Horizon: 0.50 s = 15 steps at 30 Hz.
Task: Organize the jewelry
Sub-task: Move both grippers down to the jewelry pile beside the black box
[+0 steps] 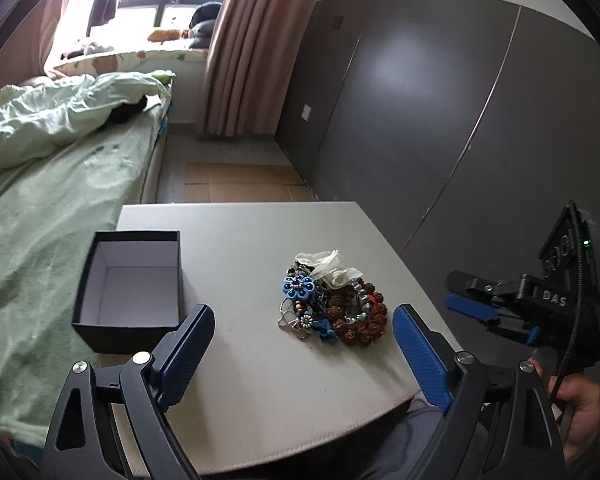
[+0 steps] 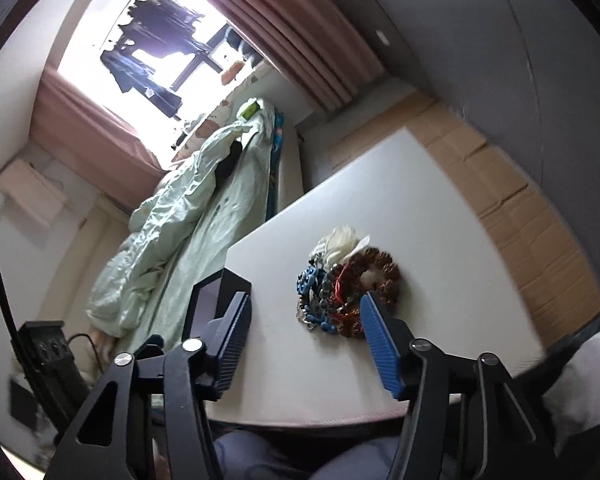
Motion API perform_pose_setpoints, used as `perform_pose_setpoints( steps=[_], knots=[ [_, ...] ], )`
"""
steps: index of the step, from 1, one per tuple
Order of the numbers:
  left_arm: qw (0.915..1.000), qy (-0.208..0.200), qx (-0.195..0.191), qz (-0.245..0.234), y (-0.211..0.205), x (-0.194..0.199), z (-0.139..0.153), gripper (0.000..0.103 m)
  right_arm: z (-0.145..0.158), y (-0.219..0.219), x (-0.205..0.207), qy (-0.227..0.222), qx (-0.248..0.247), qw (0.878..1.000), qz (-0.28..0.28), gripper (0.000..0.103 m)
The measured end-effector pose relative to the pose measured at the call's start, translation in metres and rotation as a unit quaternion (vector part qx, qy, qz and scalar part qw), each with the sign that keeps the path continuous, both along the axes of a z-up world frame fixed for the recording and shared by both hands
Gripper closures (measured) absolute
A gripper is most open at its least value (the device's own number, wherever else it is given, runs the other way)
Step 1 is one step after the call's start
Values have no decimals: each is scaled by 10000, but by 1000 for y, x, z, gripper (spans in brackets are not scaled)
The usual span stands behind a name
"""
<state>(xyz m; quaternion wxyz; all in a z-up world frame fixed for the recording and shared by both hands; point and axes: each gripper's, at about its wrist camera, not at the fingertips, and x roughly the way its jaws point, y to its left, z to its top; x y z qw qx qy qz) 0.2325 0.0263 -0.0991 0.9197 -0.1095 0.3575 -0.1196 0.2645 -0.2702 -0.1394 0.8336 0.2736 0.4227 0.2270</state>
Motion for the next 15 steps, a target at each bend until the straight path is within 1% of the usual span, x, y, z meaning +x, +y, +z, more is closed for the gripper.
perform_pose_setpoints(
  steps=[2, 4, 5, 7, 9, 14, 15],
  knots=[
    [10000, 72, 21, -35, -1, 9, -5, 13, -15, 3, 11, 175, 166, 9997, 37, 50],
    [9999, 150, 35, -67, -1, 19, -10, 18, -30, 7, 21, 351, 340, 9988, 87, 56],
    [9998, 193, 47, -77, -2, 23, -12, 19, -34, 9, 25, 418, 380, 9983, 106, 57],
    [9994, 330, 77, -114, -3, 34, -17, 21, -44, 14, 33, 541, 487, 9972, 145, 63],
    [9990, 399, 114, -146, -5, 42, -20, 22, -53, 17, 40, 657, 608, 9958, 179, 67],
    [9986, 465, 165, -172, -5, 56, -26, 22, -68, 23, 50, 839, 729, 9936, 183, 70],
    [9986, 474, 164, -175, -6, 59, -27, 22, -70, 23, 52, 862, 767, 9931, 187, 75]
  ],
)
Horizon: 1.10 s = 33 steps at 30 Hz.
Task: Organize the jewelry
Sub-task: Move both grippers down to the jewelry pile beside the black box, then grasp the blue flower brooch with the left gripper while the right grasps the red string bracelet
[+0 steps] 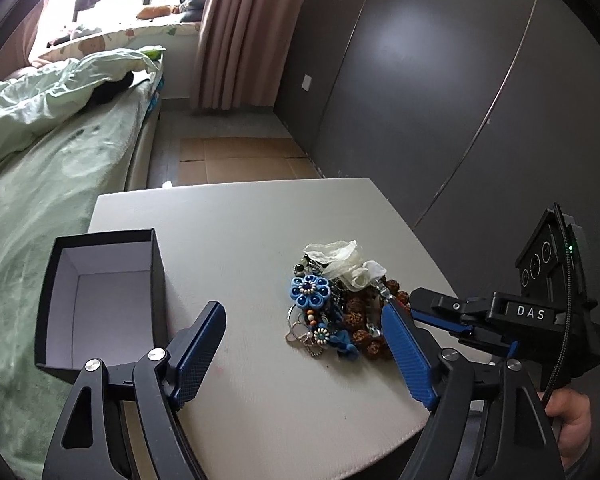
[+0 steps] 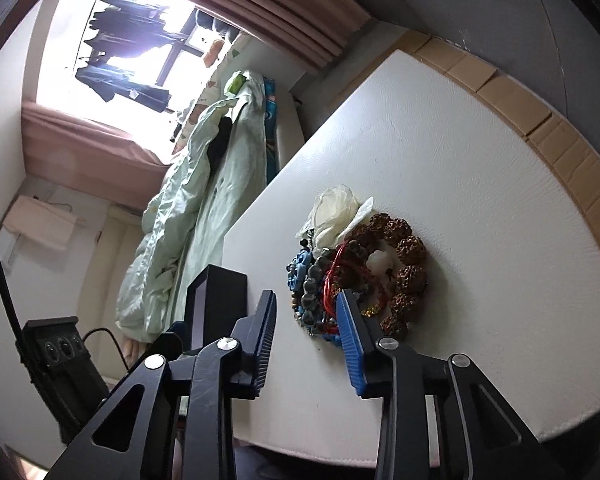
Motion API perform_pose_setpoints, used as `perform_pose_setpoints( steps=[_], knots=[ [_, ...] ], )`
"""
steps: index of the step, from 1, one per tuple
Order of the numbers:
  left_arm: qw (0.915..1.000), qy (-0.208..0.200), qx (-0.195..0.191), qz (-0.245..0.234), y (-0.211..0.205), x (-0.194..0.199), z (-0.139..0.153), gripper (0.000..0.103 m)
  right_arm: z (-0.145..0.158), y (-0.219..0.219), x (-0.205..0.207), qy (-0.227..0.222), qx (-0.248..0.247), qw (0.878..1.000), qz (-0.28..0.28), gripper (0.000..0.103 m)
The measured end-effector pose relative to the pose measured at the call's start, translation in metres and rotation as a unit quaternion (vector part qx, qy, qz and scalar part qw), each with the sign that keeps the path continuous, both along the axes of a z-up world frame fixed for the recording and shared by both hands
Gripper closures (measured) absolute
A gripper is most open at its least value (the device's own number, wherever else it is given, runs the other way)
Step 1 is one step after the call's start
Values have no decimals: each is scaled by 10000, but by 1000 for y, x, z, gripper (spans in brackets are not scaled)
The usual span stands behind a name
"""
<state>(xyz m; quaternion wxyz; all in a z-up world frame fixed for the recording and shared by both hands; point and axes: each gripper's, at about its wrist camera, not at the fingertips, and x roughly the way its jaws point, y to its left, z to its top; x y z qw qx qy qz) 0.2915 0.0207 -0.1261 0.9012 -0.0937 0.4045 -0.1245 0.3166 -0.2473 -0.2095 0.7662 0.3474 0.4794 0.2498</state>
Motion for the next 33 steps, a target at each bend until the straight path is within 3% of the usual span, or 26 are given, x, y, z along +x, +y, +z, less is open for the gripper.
perform_pose_setpoints(
  steps=[10, 15, 21, 25, 30, 32, 33],
  knots=[
    [9998, 89, 134, -67, -10, 22, -9, 22, -20, 1, 10, 418, 203, 9989, -59, 82],
    [9987, 307, 343, -209, -21, 37, -16, 22, -29, 4, 15, 569, 297, 9979, 18, 96],
    [9959, 539, 618, -382, -34, 54, -29, 22, -19, -8, 7, 162, 715, 9973, -27, 98],
    [9941, 723, 695, -406, -37, 64, -39, 29, -14, -20, -1, -98, 1036, 9944, -172, 98],
    [9906, 1024, 733, -541, -43, 81, -52, 31, -8, -23, -6, -307, 1202, 9920, -239, 98],
    [9881, 1201, 753, -599, -47, 88, -59, 37, -6, -23, -6, -328, 1235, 9915, -255, 98],
    [9867, 1296, 773, -609, -48, 91, -62, 46, -6, -23, -6, -338, 1248, 9913, -258, 98]
  ],
)
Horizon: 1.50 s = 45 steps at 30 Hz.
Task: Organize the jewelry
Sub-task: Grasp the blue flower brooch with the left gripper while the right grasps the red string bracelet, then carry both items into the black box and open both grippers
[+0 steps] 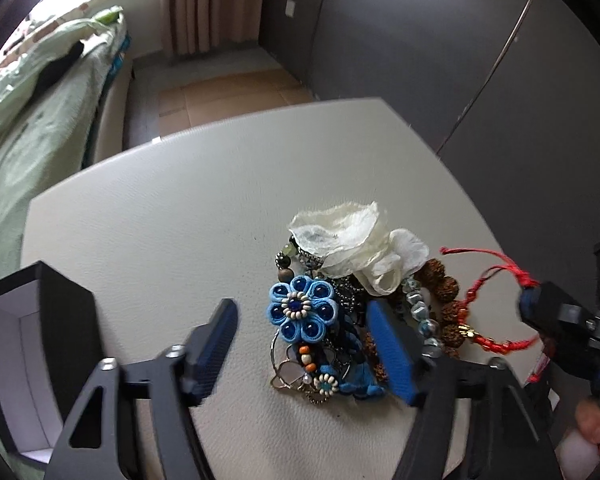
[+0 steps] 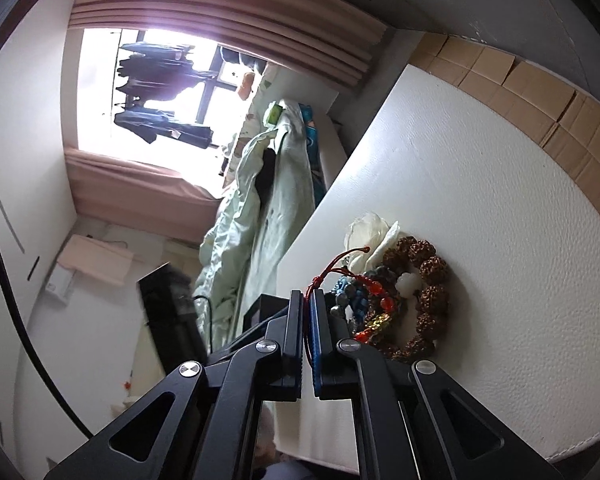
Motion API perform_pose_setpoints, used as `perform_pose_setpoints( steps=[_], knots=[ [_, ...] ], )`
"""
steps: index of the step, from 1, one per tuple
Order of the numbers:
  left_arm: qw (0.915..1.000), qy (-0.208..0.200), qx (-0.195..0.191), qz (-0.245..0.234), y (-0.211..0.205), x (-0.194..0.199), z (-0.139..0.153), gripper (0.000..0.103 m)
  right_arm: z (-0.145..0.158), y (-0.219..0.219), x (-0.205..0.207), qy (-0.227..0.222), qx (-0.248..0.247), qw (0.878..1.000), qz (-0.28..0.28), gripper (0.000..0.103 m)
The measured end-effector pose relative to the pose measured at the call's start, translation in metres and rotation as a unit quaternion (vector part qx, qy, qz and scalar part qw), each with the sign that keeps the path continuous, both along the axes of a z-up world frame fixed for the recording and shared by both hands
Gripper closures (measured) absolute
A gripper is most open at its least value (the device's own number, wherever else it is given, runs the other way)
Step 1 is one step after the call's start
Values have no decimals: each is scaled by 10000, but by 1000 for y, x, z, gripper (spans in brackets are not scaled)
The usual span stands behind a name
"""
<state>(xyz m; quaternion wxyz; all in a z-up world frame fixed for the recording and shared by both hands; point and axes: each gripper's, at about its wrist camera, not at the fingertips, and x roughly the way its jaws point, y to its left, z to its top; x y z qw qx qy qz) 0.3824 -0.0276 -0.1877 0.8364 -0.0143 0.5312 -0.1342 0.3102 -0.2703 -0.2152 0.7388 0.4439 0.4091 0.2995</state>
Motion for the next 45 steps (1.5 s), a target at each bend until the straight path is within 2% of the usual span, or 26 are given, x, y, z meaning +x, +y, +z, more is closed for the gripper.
perform_pose_setpoints(
  steps=[1, 3, 11, 19, 29, 37, 39, 45],
  knots=[
    [10000, 84, -12, -17, -1, 2, -3, 56, 1, 0, 0, -9, 9, 10000, -1, 98],
    [9999, 152, -54, -4, -2, 3, -6, 66, 1, 1, 2, -11, 1, 10000, -6, 98],
    [9998, -120, -150, 15, 4, -9, 20, 68, 2, -3, -1, -94, 50, 9999, -10, 98],
    [9982, -543, -244, 38, 12, -28, 67, 69, 10, -4, -9, -292, 63, 9996, -3, 98],
    [9945, -1016, -212, 169, 38, -51, 115, 69, 33, 2, -13, -712, -247, 9971, -64, 98],
    [9911, -1244, -116, 470, 76, -62, 135, 69, 47, 36, -1, -884, -741, 9933, 107, 98],
    [9903, -1267, -85, 559, 86, -64, 137, 69, 56, 51, 4, -1040, -924, 9900, 238, 98],
    [9886, -1272, 8, 811, 119, -69, 137, 69, 83, 94, 21, -1487, -1018, 9821, 555, 98]
  ],
)
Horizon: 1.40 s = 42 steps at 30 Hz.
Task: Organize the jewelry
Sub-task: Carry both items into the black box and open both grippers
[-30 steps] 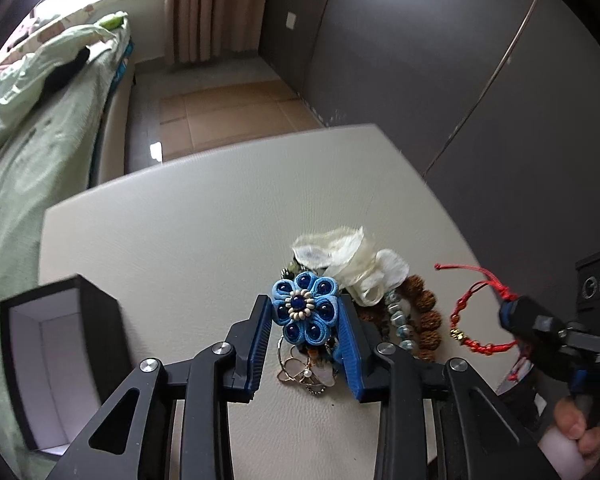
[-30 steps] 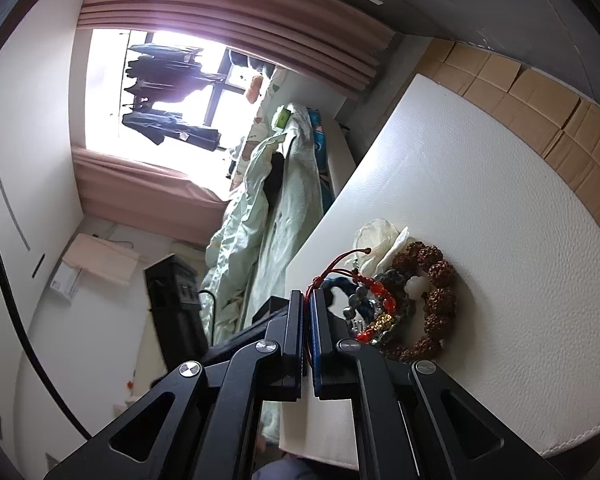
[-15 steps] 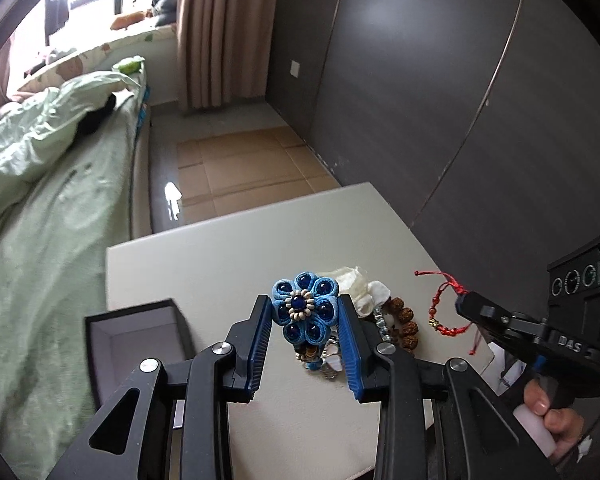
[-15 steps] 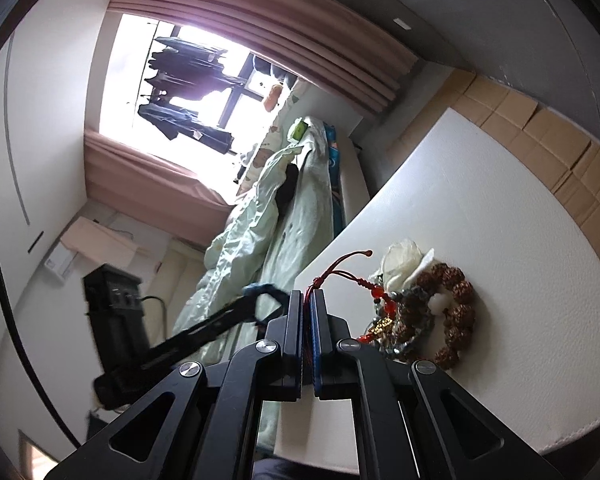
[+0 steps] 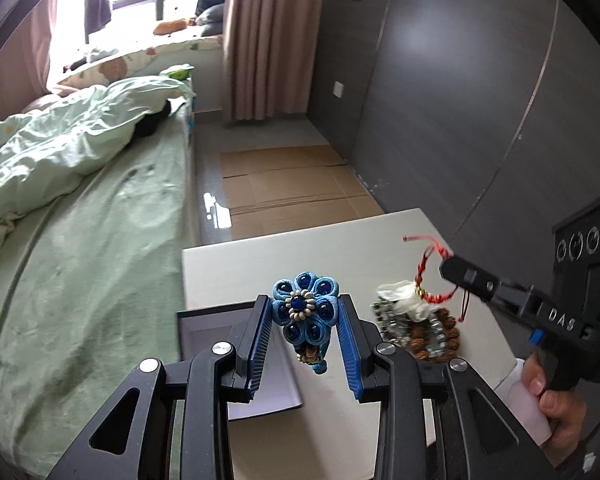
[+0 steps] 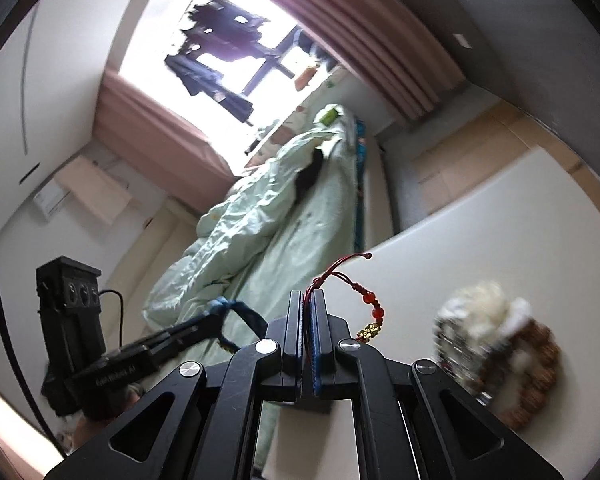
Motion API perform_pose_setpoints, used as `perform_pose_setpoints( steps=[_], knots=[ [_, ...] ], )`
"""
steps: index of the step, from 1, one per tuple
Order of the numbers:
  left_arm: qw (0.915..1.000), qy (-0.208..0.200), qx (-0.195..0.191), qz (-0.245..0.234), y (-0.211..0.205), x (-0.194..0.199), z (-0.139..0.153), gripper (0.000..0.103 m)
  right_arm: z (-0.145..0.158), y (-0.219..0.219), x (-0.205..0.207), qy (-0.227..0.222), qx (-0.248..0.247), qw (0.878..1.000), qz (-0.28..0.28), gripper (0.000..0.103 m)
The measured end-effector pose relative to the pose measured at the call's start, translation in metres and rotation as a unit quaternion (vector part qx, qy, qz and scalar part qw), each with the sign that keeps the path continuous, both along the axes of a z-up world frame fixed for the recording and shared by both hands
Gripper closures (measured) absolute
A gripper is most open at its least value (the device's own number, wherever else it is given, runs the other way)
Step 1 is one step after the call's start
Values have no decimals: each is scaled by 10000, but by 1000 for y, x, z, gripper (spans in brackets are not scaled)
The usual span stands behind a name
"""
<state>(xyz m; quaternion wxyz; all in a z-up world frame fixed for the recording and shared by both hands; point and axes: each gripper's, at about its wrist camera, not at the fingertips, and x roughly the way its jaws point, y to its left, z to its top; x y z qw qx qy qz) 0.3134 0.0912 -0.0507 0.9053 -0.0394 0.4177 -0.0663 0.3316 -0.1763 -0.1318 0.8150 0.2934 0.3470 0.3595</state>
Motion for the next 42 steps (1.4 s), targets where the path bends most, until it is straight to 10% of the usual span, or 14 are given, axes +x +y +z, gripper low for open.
perform_pose_setpoints(
  steps=[15, 21, 33, 36, 38, 40, 42],
  knots=[
    [9976, 407, -163, 539, 54, 21, -50, 64, 1, 82, 21, -67, -279, 9970, 725, 98],
    [9913, 766, -799, 713, 75, 31, -71, 29, -2, 100, 22, 39, -353, 9952, 913, 98],
    [9861, 538, -884, 1300, 121, 0, -61, 27, -20, 136, 18, 389, -520, 9887, 1352, 98],
    [9858, 526, -866, 1337, 125, -9, -58, 12, -22, 149, 14, 438, -725, 9861, 1428, 97],
    [9860, 485, -871, 1334, 126, -13, -56, 8, -25, 157, 15, 567, -888, 9831, 1499, 73],
    [9861, 454, -864, 1344, 125, -17, -53, 8, -27, 158, 16, 697, -963, 9818, 1480, 25],
    [9860, 438, -870, 1356, 123, -21, -52, 8, -24, 151, 13, 617, -952, 9839, 1382, 24]
  ],
)
